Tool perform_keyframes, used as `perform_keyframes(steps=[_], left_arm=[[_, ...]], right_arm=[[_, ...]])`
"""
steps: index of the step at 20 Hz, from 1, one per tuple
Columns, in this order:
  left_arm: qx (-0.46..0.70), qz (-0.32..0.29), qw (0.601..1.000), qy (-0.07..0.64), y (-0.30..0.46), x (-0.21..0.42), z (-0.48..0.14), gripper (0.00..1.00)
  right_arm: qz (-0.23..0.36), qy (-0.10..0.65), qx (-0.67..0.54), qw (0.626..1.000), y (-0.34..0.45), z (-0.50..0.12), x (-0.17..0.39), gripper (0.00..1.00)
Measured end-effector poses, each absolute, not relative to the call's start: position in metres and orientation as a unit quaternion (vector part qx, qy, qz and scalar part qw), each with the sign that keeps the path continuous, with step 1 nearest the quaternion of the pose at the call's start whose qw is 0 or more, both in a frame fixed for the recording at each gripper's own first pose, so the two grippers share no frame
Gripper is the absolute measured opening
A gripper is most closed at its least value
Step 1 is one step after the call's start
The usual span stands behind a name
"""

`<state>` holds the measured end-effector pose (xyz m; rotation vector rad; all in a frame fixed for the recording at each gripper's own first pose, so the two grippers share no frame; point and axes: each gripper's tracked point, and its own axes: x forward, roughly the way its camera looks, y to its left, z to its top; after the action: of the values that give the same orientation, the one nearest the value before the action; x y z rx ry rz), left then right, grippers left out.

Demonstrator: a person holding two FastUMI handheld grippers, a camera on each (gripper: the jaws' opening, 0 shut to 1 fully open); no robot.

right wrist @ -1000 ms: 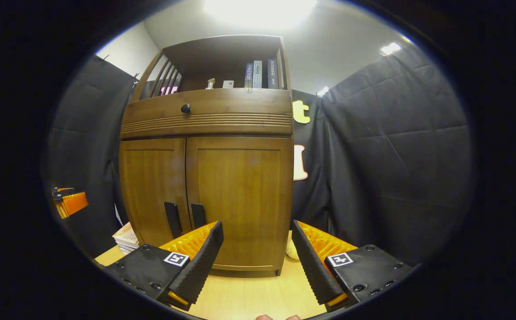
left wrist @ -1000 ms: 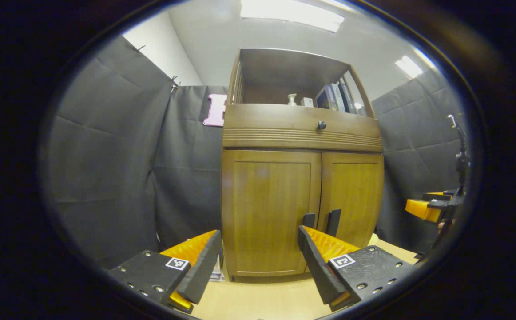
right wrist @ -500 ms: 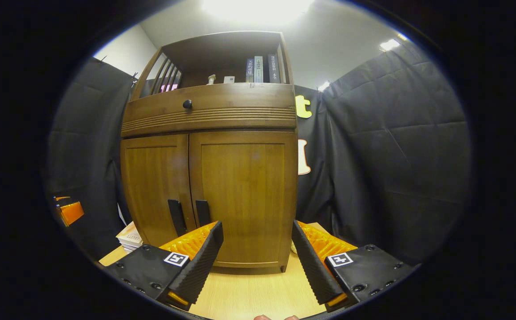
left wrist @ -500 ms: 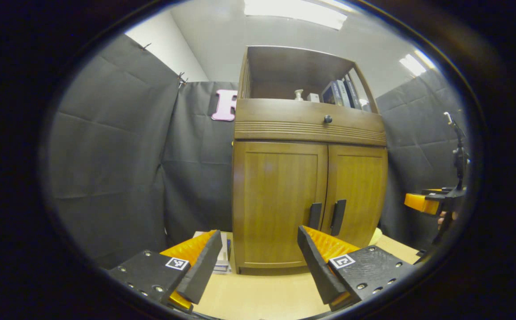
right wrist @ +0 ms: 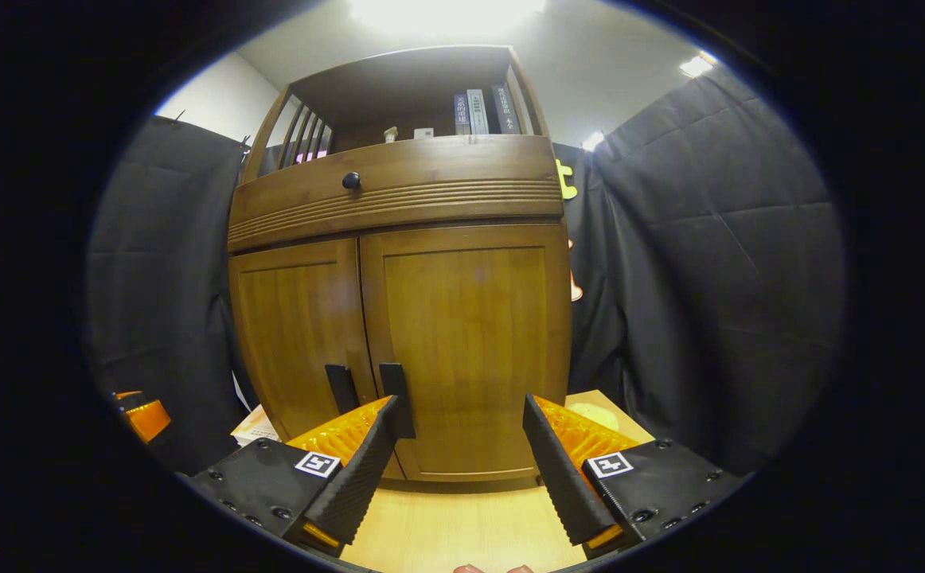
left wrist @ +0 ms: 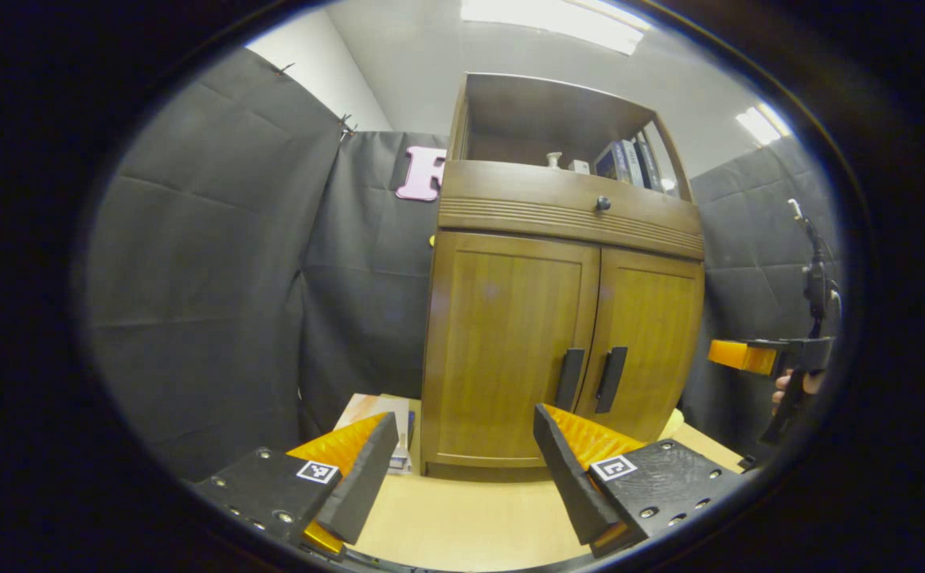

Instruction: Open the right door of the double-door shoe cabinet with the right hand, and open the left door with the left hand.

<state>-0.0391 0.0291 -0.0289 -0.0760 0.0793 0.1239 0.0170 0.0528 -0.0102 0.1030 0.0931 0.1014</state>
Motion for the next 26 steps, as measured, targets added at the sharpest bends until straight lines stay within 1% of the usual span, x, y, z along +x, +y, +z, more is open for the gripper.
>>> perform_keyframes(steps=[3, 5, 6, 7, 11, 12, 13, 14, 15, 19, 20, 26], left_arm=[[-0.040, 0.065, 0.996, 0.044, 0.029, -0.038, -0.032, 1.00], [-0.042, 0.072, 0.995, 0.047, 0.032, -0.037, -0.033, 1.00], [-0.044, 0.072, 0.995, 0.049, 0.032, -0.037, -0.034, 1.00], [-0.046, 0.072, 0.995, 0.051, 0.032, -0.038, -0.035, 1.00], [-0.054, 0.081, 0.994, 0.057, 0.034, -0.040, -0.037, 0.99], [-0.056, 0.084, 0.993, 0.058, 0.034, -0.039, -0.037, 1.00], [-0.059, 0.088, 0.992, 0.060, 0.035, -0.040, -0.038, 1.00], [-0.061, 0.093, 0.992, 0.064, 0.037, -0.039, -0.040, 1.00], [-0.063, 0.099, 0.991, 0.067, 0.039, -0.039, -0.041, 1.00], [-0.067, 0.119, 0.987, 0.082, 0.048, -0.041, -0.047, 1.00], [-0.068, 0.124, 0.986, 0.085, 0.051, -0.042, -0.048, 1.00], [-0.085, 0.131, 0.983, 0.100, 0.051, -0.044, -0.057, 1.00]], right_arm=[[0.060, 0.049, 0.063, 0.995, 0.067, -0.008, 0.031, 0.96], [0.075, 0.066, 0.075, 0.992, 0.082, -0.012, 0.042, 0.92], [0.079, 0.070, 0.079, 0.991, 0.086, -0.013, 0.047, 0.93], [0.081, 0.069, 0.081, 0.991, 0.091, -0.012, 0.053, 0.96], [0.096, 0.078, 0.070, 0.990, 0.116, -0.015, 0.078, 0.96], [0.098, 0.080, 0.068, 0.990, 0.122, -0.017, 0.082, 0.92], [0.102, 0.081, 0.066, 0.989, 0.127, -0.019, 0.086, 0.92], [0.101, 0.082, 0.061, 0.990, 0.130, -0.021, 0.092, 0.92], [0.100, 0.085, 0.057, 0.990, 0.135, -0.025, 0.097, 0.96], [0.095, 0.102, 0.045, 0.989, 0.145, -0.038, 0.121, 0.96], [0.088, 0.106, 0.041, 0.990, 0.143, -0.041, 0.128, 0.92], [0.076, 0.125, 0.029, 0.989, 0.154, -0.061, 0.155, 0.92]])
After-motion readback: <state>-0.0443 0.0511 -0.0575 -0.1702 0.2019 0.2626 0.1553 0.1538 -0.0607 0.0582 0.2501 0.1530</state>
